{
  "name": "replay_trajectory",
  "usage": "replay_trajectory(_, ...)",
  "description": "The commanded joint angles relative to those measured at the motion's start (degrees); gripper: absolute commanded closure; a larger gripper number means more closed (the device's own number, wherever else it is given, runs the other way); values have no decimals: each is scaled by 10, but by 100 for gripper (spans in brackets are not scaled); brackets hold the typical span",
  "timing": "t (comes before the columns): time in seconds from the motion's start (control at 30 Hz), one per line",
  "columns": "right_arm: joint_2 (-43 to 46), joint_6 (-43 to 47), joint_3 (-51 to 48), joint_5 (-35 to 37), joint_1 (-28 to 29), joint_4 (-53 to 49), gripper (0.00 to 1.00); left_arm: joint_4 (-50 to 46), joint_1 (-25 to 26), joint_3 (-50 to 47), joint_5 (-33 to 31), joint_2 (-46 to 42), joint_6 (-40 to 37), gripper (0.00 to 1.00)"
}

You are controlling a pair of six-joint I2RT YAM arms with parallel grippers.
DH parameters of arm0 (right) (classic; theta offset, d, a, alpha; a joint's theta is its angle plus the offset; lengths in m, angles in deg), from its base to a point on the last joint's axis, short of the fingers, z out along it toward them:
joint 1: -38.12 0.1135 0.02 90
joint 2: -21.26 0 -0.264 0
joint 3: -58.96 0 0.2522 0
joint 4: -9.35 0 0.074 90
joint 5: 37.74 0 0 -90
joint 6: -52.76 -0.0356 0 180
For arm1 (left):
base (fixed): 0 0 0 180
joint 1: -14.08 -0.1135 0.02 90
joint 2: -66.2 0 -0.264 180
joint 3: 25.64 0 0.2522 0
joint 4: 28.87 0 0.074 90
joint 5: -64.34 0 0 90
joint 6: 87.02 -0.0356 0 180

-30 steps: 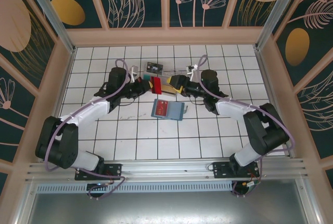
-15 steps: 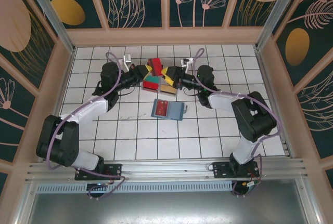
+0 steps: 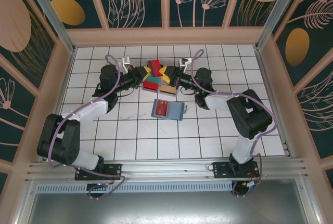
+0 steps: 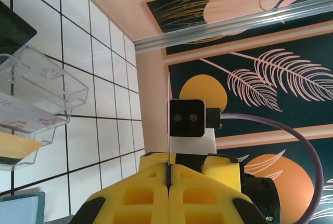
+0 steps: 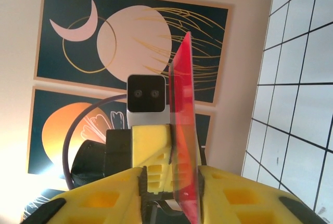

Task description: Take the credit cards out of the card holder

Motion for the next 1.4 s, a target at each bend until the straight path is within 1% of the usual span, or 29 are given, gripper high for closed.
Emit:
replay_trajectory(0.0, -1, 4, 6, 7, 2, 7, 72, 29, -3, -7, 11, 2, 10, 100)
replay_trajectory(0.07, -5, 4, 11, 7, 2, -1, 77, 28, -4, -7, 13, 2, 11, 100)
replay_trajectory(0.17, -11, 17, 28, -1, 5, -32, 95, 30, -4, -10, 12, 1, 12, 100)
replay_trajectory(0.2, -12, 24, 36, -1, 6, -56, 99, 30, -3, -10, 12, 1, 13, 100)
replay_trajectory(0.3, -4, 56, 41, 11, 6, -111, 100, 17, -4, -11, 10, -2, 10, 99)
replay_trajectory(0.33, -1, 68, 44, 15, 6, -131, 100, 4, -5, -11, 7, -4, 4, 92)
replay_trajectory(0.37, 3, 87, 48, 19, 6, -156, 100, -13, -5, -12, 2, -9, -4, 82)
replay_trajectory(0.4, 8, 111, 52, 22, 6, -183, 100, -33, -6, -15, -5, -13, -13, 66)
replay_trajectory(0.43, 13, 137, 59, 26, 6, -214, 100, -52, -8, -17, -11, -17, -22, 53)
replay_trajectory(0.47, 18, 174, 70, 31, 6, -259, 100, -73, -12, -19, -18, -23, -36, 43)
replay_trajectory(0.57, 31, 320, 122, 59, 6, -418, 100, -152, -26, -30, -48, -43, -77, 26)
replay_trajectory(0.63, 35, 421, 159, 93, 6, -517, 100, -205, -39, -40, -83, -64, -109, 18)
replay_trajectory(0.67, 38, 474, 177, 117, 19, -563, 100, -234, -46, -45, -104, -76, -126, 13)
replay_trajectory(0.73, 37, 563, 215, 151, 28, -626, 100, -291, -59, -51, -155, -100, -157, 2)
replay_trajectory(0.8, 28, 643, 255, 183, 40, -684, 100, -339, -68, -61, -206, -124, -184, 1)
replay_trajectory(0.9, 11, 763, 305, 223, 61, -736, 100, -381, -77, -68, -250, -147, -209, 1)
replay_trajectory(0.97, -5, 832, 333, 233, 76, -760, 100, -402, -78, -70, -270, -154, -219, 1)
replay_trajectory(1.07, -31, 911, 364, 245, 88, -778, 100, -422, -78, -74, -288, -164, -228, 1)
replay_trajectory(1.17, -63, 966, 402, 257, 89, -794, 100, -430, -78, -82, -301, -172, -230, 1)
replay_trajectory(1.23, -84, 992, 432, 265, 89, -810, 100, -429, -78, -89, -296, -171, -230, 1)
replay_trajectory(1.37, -123, 1047, 484, 254, 89, -847, 100, -419, -78, -104, -287, -159, -226, 1)
